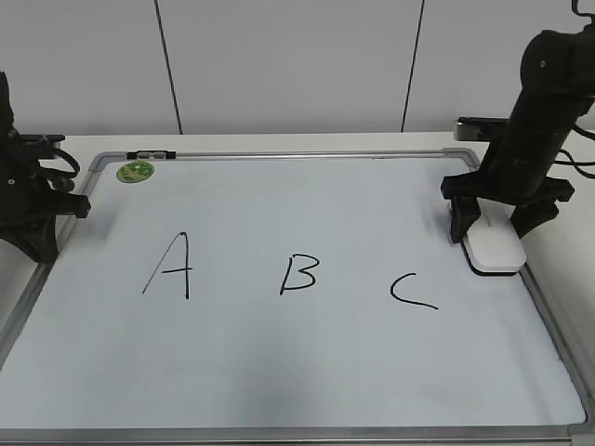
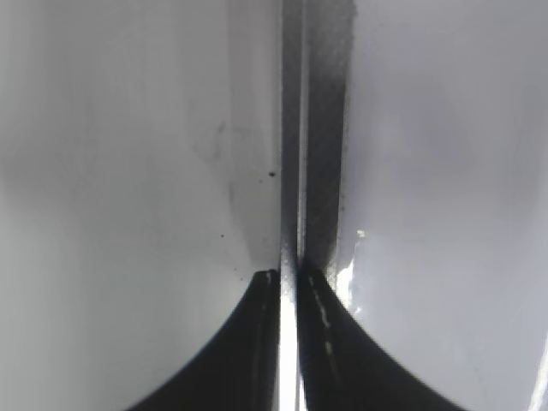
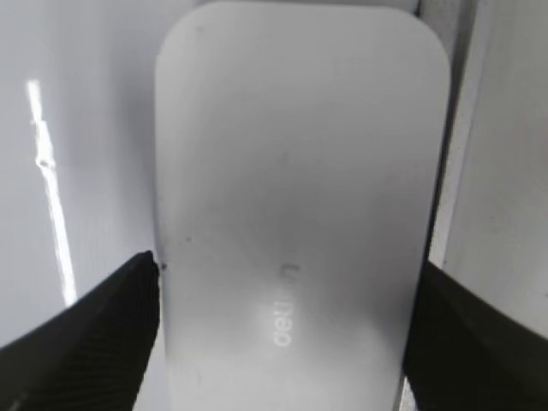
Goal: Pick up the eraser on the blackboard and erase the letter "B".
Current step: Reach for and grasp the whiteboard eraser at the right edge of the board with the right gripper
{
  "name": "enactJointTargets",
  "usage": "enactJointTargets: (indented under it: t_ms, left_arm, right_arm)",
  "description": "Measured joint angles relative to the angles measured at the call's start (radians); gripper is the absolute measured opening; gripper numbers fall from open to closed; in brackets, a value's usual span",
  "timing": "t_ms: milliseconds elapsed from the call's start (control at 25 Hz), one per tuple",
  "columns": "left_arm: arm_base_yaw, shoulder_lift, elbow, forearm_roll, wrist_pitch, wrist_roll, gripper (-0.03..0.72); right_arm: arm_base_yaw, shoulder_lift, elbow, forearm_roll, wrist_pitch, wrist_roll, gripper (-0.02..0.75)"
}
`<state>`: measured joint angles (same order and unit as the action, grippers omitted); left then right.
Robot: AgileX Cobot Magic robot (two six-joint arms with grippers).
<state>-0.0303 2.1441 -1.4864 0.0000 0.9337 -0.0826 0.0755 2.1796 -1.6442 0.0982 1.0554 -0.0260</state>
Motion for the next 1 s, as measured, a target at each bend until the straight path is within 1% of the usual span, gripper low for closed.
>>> enactJointTargets:
  t_ms: [120, 280, 360, 480, 1000]
  left_arm:
    - [0.002, 0.000, 0.000, -0.009, 0.000, 0.000, 0.039]
    - [0.002, 0.000, 0.000, -0.009, 0.000, 0.000, 0.039]
    - [0.002, 0.000, 0.000, -0.009, 0.000, 0.000, 0.039]
    - [0.002, 0.000, 0.000, -0.009, 0.000, 0.000, 0.039]
    - [0.002, 0.000, 0.000, -0.009, 0.000, 0.000, 0.039]
  right_arm:
    - [0.000, 0.000, 0.000, -0.008, 0.000, 0.006, 0.594]
    - [0.000, 0.000, 0.000, -0.011, 0.000, 0.010, 0.573]
    - [0.000, 0.000, 0.000, -0.014, 0.000, 0.010, 0.547]
    - [0.000, 0.000, 0.000, -0.014, 0.000, 0.011, 0.529]
    - [0.000, 0.000, 0.000, -0.014, 0.000, 0.012, 0.524]
